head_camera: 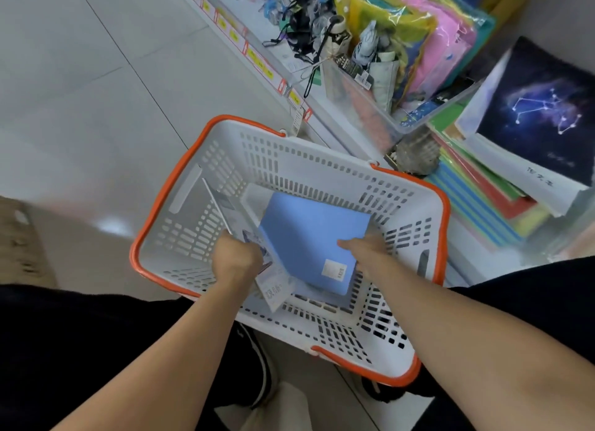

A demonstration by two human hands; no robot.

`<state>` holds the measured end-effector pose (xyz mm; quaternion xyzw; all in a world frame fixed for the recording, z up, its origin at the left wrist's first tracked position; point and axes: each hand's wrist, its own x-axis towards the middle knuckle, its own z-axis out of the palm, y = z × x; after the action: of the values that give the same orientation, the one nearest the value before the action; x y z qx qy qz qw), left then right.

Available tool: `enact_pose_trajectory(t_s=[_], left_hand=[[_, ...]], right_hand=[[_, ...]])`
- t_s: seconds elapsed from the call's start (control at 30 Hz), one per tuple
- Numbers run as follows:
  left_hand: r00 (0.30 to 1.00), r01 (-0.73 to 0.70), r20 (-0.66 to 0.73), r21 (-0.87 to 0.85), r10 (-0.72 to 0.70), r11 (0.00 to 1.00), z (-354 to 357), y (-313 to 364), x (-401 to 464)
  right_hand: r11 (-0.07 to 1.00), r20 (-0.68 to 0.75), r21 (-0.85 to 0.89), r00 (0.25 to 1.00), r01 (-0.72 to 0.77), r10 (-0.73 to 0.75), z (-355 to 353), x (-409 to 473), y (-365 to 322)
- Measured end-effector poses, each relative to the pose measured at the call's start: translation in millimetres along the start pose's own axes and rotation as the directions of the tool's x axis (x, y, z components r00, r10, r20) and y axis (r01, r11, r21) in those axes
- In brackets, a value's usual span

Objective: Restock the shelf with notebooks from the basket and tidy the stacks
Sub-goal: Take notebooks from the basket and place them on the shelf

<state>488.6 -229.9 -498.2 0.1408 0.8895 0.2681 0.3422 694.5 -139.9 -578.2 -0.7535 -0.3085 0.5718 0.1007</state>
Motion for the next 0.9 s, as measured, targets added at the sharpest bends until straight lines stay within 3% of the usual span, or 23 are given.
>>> enact_pose_trajectory(t_s=[0.1, 0.17, 0.23, 0.27, 0.33, 0.4, 0.5, 0.63, 0.67, 0.7, 0.73, 0.77, 0.8, 0.83, 0.9], left_hand=[[0.998, 0.005, 0.058, -0.097, 0.001, 0.995, -7, 13, -6], [0.991, 0.061, 0.126, -0.155, -0.042, 0.986, -13, 21, -8], [0.970, 0.144, 0.227, -0.247, -0.087, 0.958, -20, 32, -11], [0.956, 0.183, 0.278, -0.305, -0.096, 0.935, -28, 41, -17], [0.939, 0.215, 0.339, -0.452, -0.056, 0.866, -43, 59, -27], [0.912, 0.218, 0.406, -0.599, 0.057, 0.770, -61, 74, -36], [0.840, 0.234, 0.496, -0.697, 0.220, 0.678, -89, 99, -50], [0.793, 0.036, 0.468, -0.675, 0.391, 0.737, -127, 148, -97], [0.790, -0.041, 0.442, -0.652, 0.424, 0.757, -133, 160, -106], [0.803, -0.098, 0.400, -0.642, 0.441, 0.761, -140, 171, -113], [0.809, -0.142, 0.362, -0.642, 0.462, 0.753, -147, 183, -117], [0.800, -0.173, 0.343, -0.654, 0.492, 0.736, -154, 194, -119], [0.781, -0.199, 0.335, -0.667, 0.527, 0.718, -160, 207, -121], [0.754, -0.225, 0.334, -0.679, 0.566, 0.699, -166, 222, -126], [0.681, -0.289, 0.334, -0.695, 0.652, 0.659, -176, 256, -141]], right_hand=[[0.959, 0.208, -0.105, 0.948, 0.265, -0.239, -9, -34, -32], [0.822, 0.280, -0.177, 0.829, 0.541, -0.484, -13, -70, -62], [0.529, 0.343, -0.269, 0.593, 0.805, -0.729, -14, -113, -83], [0.285, 0.396, -0.389, 0.438, 0.876, -0.807, -12, -136, -90], [-0.206, 0.539, -0.552, 0.157, 0.808, -0.828, -12, -176, -91], [-0.443, 0.614, -0.559, -0.010, 0.701, -0.789, -16, -202, -85], [-0.569, 0.586, -0.536, -0.210, 0.624, -0.783, -31, -211, -87], [-0.647, 0.524, -0.468, -0.401, 0.601, -0.751, -48, -226, -114], [-0.657, 0.526, -0.437, -0.418, 0.615, -0.741, -55, -232, -124], [-0.617, 0.524, -0.405, -0.381, 0.675, -0.762, -65, -239, -135], [-0.506, 0.514, -0.405, -0.268, 0.762, -0.815, -80, -244, -149], [-0.330, 0.490, -0.440, -0.085, 0.835, -0.867, -98, -251, -162], [-0.091, 0.425, -0.436, 0.116, 0.895, -0.898, -118, -260, -176], [0.145, 0.322, -0.354, 0.266, 0.924, -0.909, -136, -272, -191], [0.453, 0.200, -0.067, 0.456, 0.889, -0.867, -171, -293, -215]])
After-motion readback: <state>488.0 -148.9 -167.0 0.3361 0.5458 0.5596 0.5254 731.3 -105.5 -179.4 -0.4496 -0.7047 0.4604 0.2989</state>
